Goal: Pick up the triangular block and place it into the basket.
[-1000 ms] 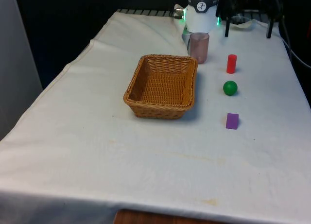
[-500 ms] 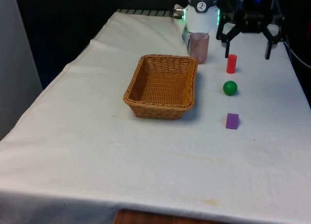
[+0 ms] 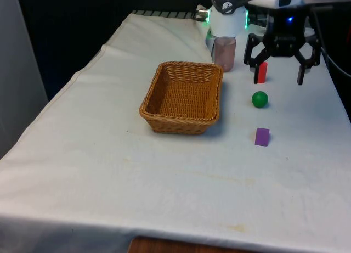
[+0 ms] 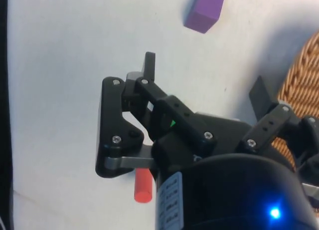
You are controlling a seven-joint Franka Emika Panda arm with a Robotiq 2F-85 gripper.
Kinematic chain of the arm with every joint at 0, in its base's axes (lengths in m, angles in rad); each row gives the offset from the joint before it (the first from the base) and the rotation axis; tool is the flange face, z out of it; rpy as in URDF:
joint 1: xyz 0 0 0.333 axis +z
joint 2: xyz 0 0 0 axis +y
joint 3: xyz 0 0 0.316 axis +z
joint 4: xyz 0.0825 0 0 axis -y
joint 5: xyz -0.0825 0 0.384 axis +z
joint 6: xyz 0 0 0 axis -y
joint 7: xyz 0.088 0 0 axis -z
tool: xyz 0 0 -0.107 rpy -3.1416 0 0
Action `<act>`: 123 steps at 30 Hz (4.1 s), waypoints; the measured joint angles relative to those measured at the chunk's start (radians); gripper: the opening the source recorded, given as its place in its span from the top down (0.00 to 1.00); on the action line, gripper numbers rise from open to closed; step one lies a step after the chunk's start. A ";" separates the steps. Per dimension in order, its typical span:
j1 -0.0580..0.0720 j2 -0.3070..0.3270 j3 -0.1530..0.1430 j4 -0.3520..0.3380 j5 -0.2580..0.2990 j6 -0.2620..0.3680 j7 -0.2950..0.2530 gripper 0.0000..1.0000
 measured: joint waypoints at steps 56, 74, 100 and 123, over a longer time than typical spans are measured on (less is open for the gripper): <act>-0.020 0.230 -0.005 0.032 0.022 0.175 -0.031 0.00; -0.021 0.259 -0.005 0.051 0.022 0.176 -0.009 0.43; -0.020 0.158 -0.006 0.051 0.020 0.102 -0.004 0.66; -0.020 0.033 -0.047 0.002 -0.030 0.020 -0.006 0.66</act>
